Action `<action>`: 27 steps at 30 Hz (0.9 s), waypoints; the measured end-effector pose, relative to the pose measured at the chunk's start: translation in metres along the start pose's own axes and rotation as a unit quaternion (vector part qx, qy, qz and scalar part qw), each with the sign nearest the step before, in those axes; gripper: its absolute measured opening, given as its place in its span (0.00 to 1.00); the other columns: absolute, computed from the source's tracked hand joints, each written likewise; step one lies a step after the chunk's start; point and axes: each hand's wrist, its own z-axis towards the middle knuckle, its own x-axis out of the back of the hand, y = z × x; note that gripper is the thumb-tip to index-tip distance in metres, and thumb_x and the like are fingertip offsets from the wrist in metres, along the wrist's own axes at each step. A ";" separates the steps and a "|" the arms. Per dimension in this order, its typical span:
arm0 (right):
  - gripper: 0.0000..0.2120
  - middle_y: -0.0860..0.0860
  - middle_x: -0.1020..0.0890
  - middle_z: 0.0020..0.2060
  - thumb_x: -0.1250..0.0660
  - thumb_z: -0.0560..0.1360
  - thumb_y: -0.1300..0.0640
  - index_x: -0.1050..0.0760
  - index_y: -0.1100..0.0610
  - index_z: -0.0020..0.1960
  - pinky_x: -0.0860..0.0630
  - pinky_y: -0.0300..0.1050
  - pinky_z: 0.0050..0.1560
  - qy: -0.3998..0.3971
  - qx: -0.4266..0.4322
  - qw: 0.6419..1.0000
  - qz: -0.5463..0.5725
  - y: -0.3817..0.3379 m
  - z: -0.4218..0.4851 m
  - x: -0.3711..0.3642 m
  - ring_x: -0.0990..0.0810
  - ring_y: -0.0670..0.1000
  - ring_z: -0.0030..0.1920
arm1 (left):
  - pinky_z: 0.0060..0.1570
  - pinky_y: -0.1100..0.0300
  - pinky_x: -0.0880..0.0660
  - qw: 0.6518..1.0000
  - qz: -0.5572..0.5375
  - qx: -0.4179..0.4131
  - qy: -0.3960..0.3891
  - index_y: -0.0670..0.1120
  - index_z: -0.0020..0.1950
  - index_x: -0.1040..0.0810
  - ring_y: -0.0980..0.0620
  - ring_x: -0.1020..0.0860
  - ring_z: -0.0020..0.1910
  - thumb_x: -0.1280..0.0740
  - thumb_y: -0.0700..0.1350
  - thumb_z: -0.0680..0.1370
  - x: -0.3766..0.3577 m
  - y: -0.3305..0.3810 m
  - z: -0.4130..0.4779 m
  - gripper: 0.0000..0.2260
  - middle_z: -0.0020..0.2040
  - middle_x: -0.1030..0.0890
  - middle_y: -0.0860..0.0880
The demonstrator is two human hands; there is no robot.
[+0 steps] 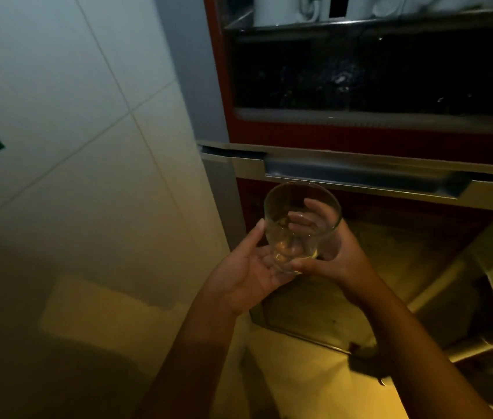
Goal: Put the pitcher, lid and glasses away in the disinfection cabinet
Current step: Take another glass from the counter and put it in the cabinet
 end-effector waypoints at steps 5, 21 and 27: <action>0.43 0.45 0.26 0.62 0.24 0.54 0.49 0.38 0.44 0.66 0.26 0.48 0.61 0.072 -0.015 0.997 0.004 -0.003 -0.017 -0.003 0.26 0.44 0.62 | 0.48 0.56 0.21 0.997 0.025 0.051 -0.059 0.39 0.58 0.22 0.47 0.18 0.49 0.42 0.56 0.75 0.000 0.003 0.009 0.24 0.53 0.18 0.39; 0.42 0.46 0.26 0.61 0.23 0.57 0.58 0.38 0.47 0.67 0.25 0.39 0.55 0.141 0.006 0.990 -0.003 -0.002 -0.017 -0.022 0.25 0.41 0.60 | 0.55 0.53 0.25 0.989 0.075 0.085 -0.098 0.38 0.64 0.27 0.45 0.21 0.54 0.40 0.57 0.73 0.007 0.025 0.012 0.27 0.58 0.21 0.39; 0.42 0.47 0.25 0.61 0.24 0.56 0.52 0.38 0.48 0.66 0.25 0.38 0.55 0.142 0.017 0.990 -0.003 -0.004 -0.003 -0.030 0.25 0.43 0.61 | 0.56 0.53 0.25 0.988 0.064 0.083 -0.112 0.38 0.65 0.28 0.45 0.21 0.54 0.40 0.57 0.74 0.016 0.037 0.014 0.27 0.58 0.21 0.38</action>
